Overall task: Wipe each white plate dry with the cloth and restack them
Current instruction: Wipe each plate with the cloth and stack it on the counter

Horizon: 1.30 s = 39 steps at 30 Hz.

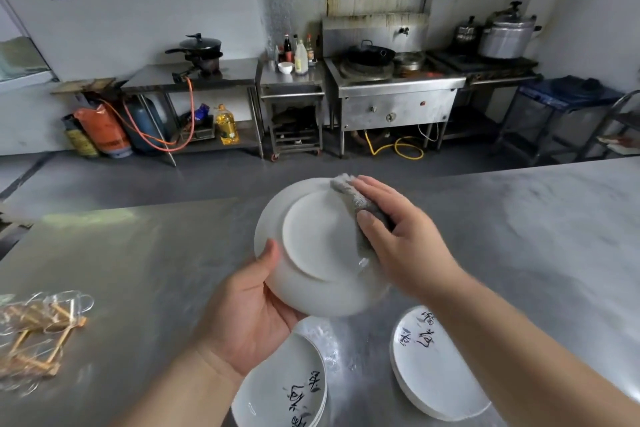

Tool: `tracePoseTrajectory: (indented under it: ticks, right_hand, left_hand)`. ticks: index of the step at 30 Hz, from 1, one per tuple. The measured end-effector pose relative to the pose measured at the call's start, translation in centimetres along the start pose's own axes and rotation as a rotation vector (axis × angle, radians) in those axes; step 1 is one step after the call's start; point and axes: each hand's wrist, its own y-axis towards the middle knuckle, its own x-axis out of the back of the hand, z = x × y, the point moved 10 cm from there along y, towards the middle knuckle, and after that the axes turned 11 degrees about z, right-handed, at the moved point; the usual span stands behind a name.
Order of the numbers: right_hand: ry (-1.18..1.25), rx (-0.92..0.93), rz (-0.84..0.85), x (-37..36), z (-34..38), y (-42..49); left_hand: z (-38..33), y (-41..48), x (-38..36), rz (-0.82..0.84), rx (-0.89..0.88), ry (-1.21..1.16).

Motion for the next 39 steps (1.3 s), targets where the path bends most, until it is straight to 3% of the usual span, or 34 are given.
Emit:
tracePoseTrajectory:
  ticks: [2,5,11,17,19,25,29,33,39]
  right_hand:
    - [-0.021,-0.036,-0.121,-2.8,-0.4,-3.2]
    - [-0.037,-0.03,-0.059,-6.9,-0.4,-6.0]
    - [-0.03,-0.101,-0.13,-1.0,-1.2,-0.8]
    - [0.158,-0.087,-0.279,-4.3,-1.5,-5.6]
    - [0.184,-0.052,-0.243,-2.8,-1.7,-4.5]
    - [0.066,0.02,0.086,1.0,0.7,1.2]
    - [0.001,-0.027,-0.149,-1.0,-0.1,-2.1]
    - [0.011,-0.08,-0.082,-7.1,-1.1,-6.4]
    - [-0.014,-0.109,-0.164,0.3,-1.8,-1.1]
  left_hand:
    - [0.6,0.4,-0.3,-0.001,-0.019,-0.032]
    - [1.9,0.7,-0.7,0.033,0.012,-0.058]
    - [0.7,1.1,-1.7,0.098,-0.134,0.031]
    - [2.1,0.9,-2.9,0.147,-0.119,0.107]
    - [1.6,0.6,-2.7,0.126,-0.1,0.103]
    - [-0.4,0.2,-1.0,0.019,-0.017,0.06]
    - [0.9,1.0,-1.6,-0.025,-0.054,-0.031]
    - [3.3,1.7,-2.2,-0.041,-0.003,-0.068]
    - [4.0,1.7,-2.1,-0.004,-0.056,-0.009]
